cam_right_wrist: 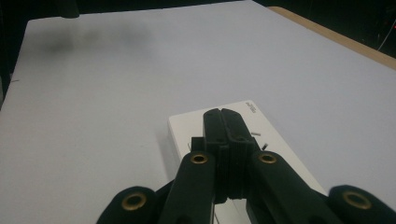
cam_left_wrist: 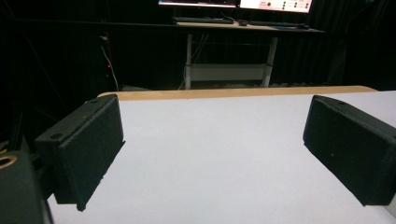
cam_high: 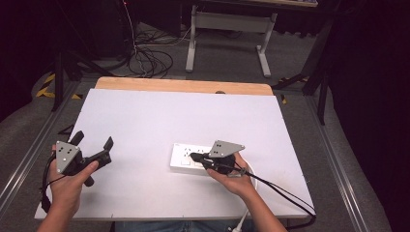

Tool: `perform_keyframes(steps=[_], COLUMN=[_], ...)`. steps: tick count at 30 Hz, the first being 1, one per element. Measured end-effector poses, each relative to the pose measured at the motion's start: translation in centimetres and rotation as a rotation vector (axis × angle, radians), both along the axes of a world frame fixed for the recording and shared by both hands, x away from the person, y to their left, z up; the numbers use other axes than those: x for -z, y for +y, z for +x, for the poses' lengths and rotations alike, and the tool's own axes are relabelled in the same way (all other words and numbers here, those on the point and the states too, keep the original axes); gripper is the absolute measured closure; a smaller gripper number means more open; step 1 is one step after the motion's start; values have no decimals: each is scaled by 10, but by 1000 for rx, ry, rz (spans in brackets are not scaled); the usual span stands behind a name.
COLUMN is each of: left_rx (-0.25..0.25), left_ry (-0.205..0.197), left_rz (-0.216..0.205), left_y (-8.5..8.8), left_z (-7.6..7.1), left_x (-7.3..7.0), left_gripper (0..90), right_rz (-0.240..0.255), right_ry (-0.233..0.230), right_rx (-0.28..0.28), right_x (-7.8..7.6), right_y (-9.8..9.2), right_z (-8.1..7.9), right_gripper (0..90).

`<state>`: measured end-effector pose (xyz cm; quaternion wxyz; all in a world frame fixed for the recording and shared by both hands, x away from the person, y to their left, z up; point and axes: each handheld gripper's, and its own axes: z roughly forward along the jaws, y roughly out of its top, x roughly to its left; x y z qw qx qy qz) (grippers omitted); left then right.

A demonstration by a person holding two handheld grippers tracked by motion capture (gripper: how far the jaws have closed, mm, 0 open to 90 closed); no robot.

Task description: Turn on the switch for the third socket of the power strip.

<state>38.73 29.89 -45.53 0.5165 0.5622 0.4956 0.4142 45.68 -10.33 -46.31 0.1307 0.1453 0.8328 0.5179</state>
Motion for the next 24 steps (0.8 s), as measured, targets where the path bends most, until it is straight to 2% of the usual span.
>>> perform_keyframes(steps=[5,7,8,9,11,13,14,16,18,20,24], left_rx=[0,0,0,-1,-5,-3,-3,-6,-12,-13,-8], left_ry=[-1,-1,-2,-2,0,-5,-6,-7,-5,-6,-3], left_rz=[3,6,4,3,2,0,2,-3,-6,-5,0], left_y=[0,0,0,0,1,2,2,4,5,5,3], left_z=[0,0,0,0,0,-2,-3,-4,-5,-5,-4], left_x=[0,0,0,0,0,-1,-1,0,0,0,0], left_gripper=[54,54,54,54,54,54,54,54,54,54,54], right_rz=[26,-1,-14,-70,-53,-86,-88,-113,-106,-110,-157], right_ry=[17,7,20,13,-1,-11,-1,10,14,15,29], right_rx=[6,16,28,27,-13,-18,-11,-7,27,34,31], right_x=[0,-3,-4,-7,-11,-10,-8,-5,-7,-9,-5], right_y=[4,6,7,12,29,43,46,45,37,31,25], right_z=[3,3,4,3,-1,-3,-2,-1,2,3,3], right_gripper=[900,900,900,900,900,900,900,900,900,900,900])
